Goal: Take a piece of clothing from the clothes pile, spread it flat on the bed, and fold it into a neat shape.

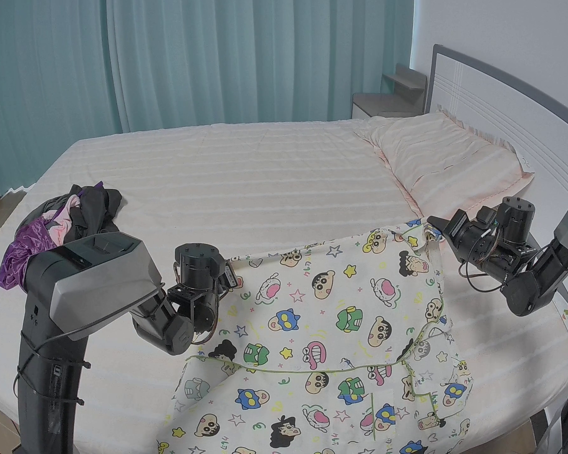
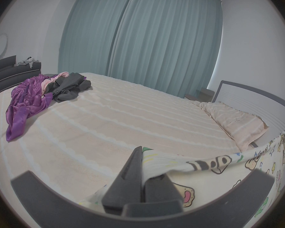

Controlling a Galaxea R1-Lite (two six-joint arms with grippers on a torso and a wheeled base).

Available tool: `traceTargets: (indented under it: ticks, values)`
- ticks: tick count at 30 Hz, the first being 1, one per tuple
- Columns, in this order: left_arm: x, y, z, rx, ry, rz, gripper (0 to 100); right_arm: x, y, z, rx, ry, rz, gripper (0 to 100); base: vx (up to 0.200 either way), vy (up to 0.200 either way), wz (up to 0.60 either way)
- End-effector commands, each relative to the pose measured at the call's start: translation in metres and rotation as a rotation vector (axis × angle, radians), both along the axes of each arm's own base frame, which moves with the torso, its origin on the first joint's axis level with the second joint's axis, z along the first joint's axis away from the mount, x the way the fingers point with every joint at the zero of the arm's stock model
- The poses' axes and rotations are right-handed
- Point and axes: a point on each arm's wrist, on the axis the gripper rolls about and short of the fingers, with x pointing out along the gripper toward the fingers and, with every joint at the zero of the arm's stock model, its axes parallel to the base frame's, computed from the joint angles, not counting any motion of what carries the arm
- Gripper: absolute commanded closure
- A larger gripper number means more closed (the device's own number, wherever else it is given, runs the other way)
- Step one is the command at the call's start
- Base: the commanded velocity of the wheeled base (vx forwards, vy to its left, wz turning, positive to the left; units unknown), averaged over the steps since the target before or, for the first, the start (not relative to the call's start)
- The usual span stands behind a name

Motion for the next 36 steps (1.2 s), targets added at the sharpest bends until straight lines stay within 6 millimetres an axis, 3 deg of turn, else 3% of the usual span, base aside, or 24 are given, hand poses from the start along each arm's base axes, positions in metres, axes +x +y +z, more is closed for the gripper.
traceTargets:
  ticks: [1, 8, 9, 18, 21, 29, 36]
  values:
    - [0.01, -0.002, -0.013, 0.009, 0.022, 0.004, 100, 0.01, -0.001, -0.026, -0.006, 0.045, -0.007, 100, 0.0, 0.0, 0.0]
    - [0.024, 0.001, -0.032, 0.016, 0.055, 0.026, 100, 0.032, 0.002, -0.058, -0.01, 0.085, -0.051, 100, 0.0, 0.0, 0.0]
    - [0.024, 0.001, -0.033, 0.016, 0.055, 0.026, 0, 0.033, 0.002, -0.058, -0.007, 0.086, -0.053, 0, 0.0, 0.0, 0.0]
    - [0.034, 0.012, -0.042, 0.012, 0.055, 0.058, 0, 0.064, 0.006, -0.091, 0.025, 0.132, -0.149, 0, 0.0, 0.0, 0.0]
    - [0.037, 0.021, -0.04, 0.011, 0.049, 0.082, 0, 0.077, 0.003, -0.085, 0.016, 0.102, -0.269, 0, 0.0, 0.0, 0.0]
    - [0.048, 0.053, -0.02, -0.001, 0.008, 0.161, 0, 0.088, -0.007, -0.07, 0.017, 0.095, -0.376, 0, 0.0, 0.0, 0.0]
    - [0.05, 0.064, 0.003, -0.012, -0.034, 0.181, 0, 0.076, -0.014, -0.073, 0.011, 0.157, -0.391, 0, 0.0, 0.0, 0.0]
